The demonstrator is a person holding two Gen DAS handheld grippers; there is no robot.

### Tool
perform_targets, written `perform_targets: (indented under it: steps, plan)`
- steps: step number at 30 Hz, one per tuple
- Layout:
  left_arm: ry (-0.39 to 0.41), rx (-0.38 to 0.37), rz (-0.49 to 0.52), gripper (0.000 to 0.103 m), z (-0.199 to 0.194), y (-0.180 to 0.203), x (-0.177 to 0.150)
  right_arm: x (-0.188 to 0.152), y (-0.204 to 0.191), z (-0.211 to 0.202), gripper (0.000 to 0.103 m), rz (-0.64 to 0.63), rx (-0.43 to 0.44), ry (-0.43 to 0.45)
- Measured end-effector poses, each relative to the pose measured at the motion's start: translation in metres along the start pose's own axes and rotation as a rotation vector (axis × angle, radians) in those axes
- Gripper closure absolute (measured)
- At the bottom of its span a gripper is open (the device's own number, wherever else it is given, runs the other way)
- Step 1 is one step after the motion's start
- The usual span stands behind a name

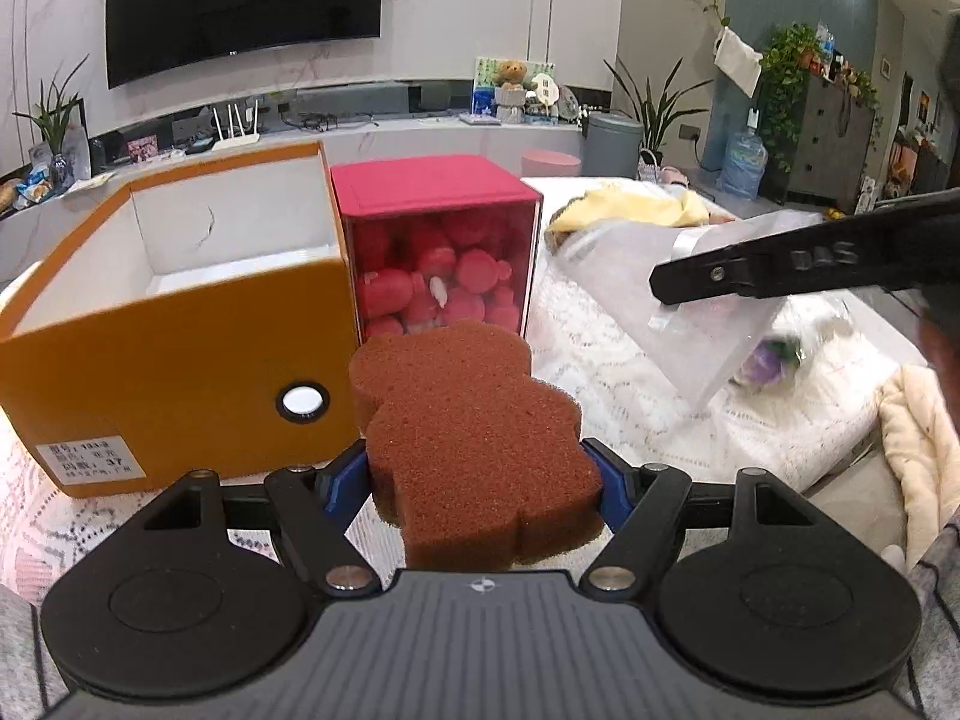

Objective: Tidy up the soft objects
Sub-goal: 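Grasp and lift the white mesh bag with the right tool while the left tool holds the sponge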

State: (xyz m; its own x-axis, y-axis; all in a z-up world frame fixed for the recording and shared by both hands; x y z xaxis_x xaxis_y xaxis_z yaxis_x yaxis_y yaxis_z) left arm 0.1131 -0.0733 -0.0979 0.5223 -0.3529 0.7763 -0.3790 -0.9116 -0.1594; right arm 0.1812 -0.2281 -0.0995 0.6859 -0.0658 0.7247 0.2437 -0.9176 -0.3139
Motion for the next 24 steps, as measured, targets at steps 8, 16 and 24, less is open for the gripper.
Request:
perform_targets:
  steps: [8,16,24]
  plan:
    - [0.016,0.002,0.006,0.018,-0.007,-0.006,0.004,-0.024,-0.005,-0.006,0.099,0.161,-0.005,-0.144]
    - [0.022,0.004,0.016,0.018,-0.006,-0.006,0.001,-0.046,0.032,0.018,0.026,0.416,-0.064,-0.267]
    - [0.031,-0.004,0.0,0.018,-0.012,-0.012,0.001,-0.055,0.018,0.018,0.044,0.414,0.02,-0.321]
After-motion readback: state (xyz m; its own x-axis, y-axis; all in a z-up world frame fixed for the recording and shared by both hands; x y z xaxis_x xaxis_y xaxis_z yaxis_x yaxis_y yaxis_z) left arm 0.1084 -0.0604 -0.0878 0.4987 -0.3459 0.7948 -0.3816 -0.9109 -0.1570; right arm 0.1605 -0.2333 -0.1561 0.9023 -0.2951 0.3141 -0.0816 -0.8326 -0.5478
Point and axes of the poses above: each gripper's, at about its wrist camera, not at the fingertips, and z roughly the way its jaws point, y to its right, x to its top, the point moved 7 cm from there along z, roughly the way its jaws point, and after that the axes turned 14 degrees about z, right-handed, at the moved point
